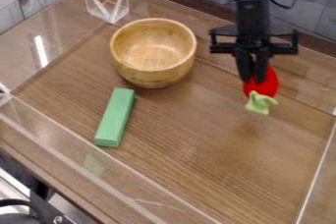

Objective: Move the red fruit to the right

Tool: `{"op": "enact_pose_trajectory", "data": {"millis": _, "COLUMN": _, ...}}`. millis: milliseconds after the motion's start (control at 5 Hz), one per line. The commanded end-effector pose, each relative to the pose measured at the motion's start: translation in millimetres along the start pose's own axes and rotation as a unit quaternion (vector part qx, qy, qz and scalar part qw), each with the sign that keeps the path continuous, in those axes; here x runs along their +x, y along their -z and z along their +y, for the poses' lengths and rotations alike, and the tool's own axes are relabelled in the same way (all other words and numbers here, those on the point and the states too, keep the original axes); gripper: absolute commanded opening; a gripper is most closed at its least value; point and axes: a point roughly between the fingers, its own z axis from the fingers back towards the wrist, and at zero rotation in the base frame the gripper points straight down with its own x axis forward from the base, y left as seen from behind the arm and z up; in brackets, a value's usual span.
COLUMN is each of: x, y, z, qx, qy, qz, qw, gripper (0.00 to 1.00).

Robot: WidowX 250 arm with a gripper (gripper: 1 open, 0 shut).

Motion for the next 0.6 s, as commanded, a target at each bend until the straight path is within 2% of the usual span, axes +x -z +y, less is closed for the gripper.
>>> {"op": "enact_pose_trajectory", "data": {"millis": 0, "x": 11.1, "y": -10.2, "z": -1.4, "qx": -0.002, "qy": 0.034, "qz": -0.027, "qw": 0.9990, "gripper": 0.00}}
{"op": "enact_pose_trajectory", "data": {"millis": 200, "x": 13.8, "y": -3.8, "z": 6.9, "qx": 0.003, "qy": 0.051, "qz": -0.027, "qw": 0.9983, "gripper": 0.00}}
{"op": "enact_pose_trajectory", "data": {"millis": 400, "x": 4.9, "y": 9.7, "z": -3.0, "qx": 0.005, "qy": 0.037, "qz": -0.030, "qw": 0.9989, "gripper": 0.00}}
